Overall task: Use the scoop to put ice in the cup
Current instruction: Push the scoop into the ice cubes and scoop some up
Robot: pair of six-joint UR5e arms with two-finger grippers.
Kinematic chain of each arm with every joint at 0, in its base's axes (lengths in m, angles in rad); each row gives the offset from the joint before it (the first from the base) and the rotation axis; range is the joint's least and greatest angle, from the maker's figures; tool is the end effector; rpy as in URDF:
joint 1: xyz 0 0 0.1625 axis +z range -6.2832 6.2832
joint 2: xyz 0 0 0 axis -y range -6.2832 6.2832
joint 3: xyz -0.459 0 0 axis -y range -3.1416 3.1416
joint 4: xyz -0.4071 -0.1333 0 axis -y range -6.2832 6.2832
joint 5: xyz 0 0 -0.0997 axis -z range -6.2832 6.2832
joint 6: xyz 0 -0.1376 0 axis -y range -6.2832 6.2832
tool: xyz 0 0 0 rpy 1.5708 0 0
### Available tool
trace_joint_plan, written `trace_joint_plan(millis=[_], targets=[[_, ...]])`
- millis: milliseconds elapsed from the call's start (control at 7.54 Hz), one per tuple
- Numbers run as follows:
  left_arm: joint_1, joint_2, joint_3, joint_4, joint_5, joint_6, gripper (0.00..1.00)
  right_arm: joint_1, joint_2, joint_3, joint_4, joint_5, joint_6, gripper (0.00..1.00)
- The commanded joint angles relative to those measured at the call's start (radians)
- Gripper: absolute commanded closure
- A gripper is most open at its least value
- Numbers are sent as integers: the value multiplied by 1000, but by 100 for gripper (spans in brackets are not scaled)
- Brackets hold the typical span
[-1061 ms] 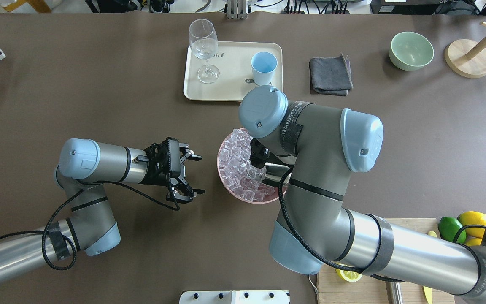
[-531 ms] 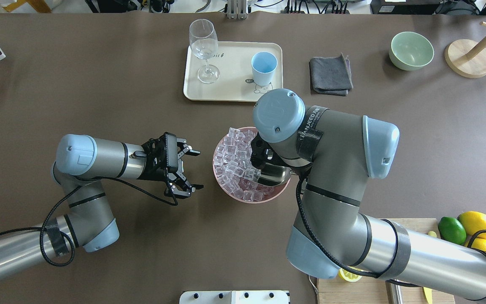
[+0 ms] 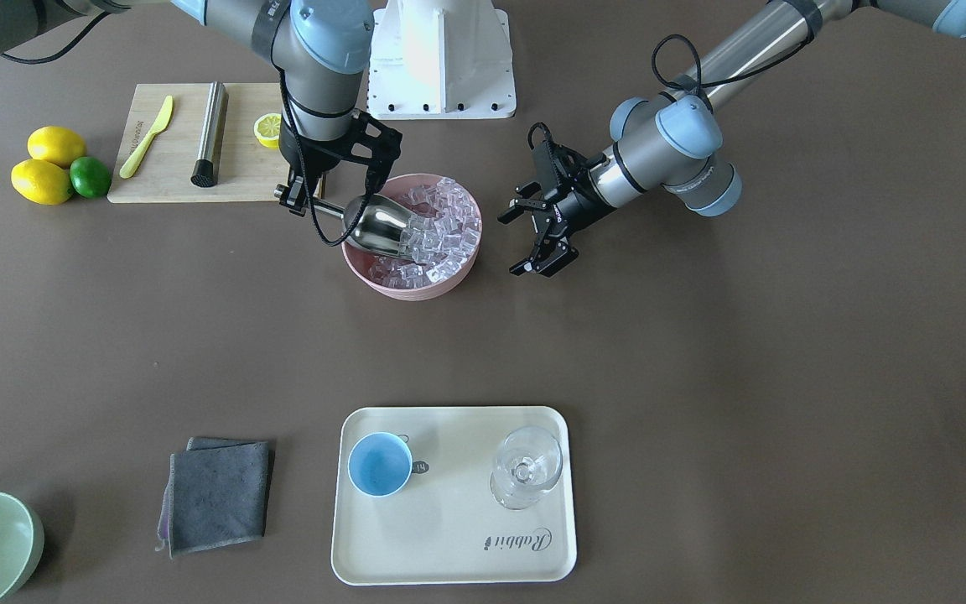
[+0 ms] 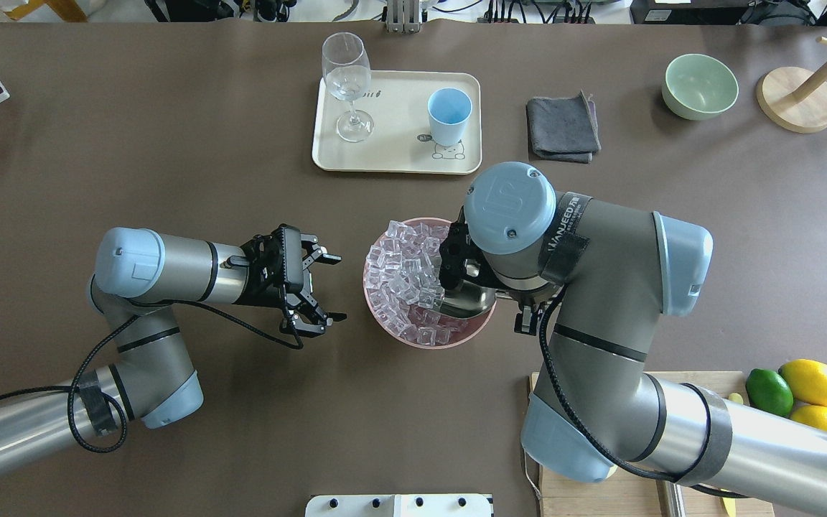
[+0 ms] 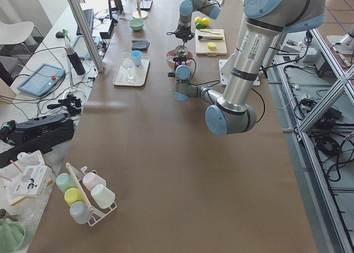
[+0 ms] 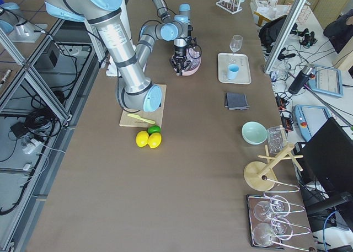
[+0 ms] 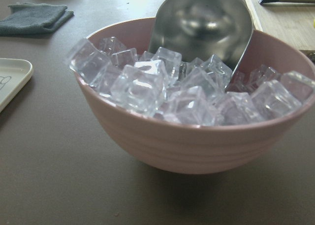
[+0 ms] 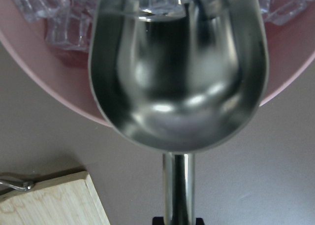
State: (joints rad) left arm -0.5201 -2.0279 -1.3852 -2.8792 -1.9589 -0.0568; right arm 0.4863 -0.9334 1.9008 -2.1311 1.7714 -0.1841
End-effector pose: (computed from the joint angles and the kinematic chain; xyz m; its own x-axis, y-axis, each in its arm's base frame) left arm 0.5855 -0.4289 0.3643 0.1310 0.9900 -0.0533 0.0154 0.0518 0.9985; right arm -0.5244 -0.3970 0.2805 0.2331 -0.9665 0.1074 0.8692 0.2566 0.4228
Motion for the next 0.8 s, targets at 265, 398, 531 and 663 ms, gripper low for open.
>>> trace_joint_plan(millis=[265, 398, 531, 663], targets=[[-1, 1, -8, 4, 0, 0, 2, 0, -59, 24, 132, 43, -6, 100], [-1, 2, -8, 4, 0, 0, 2, 0, -77, 24, 175, 55, -6, 100], [-1, 2, -8, 4, 0, 0, 2, 0, -90, 26, 193, 62, -6, 100], [-1, 2, -8, 4, 0, 0, 2, 0, -91, 32, 195, 62, -6, 100]])
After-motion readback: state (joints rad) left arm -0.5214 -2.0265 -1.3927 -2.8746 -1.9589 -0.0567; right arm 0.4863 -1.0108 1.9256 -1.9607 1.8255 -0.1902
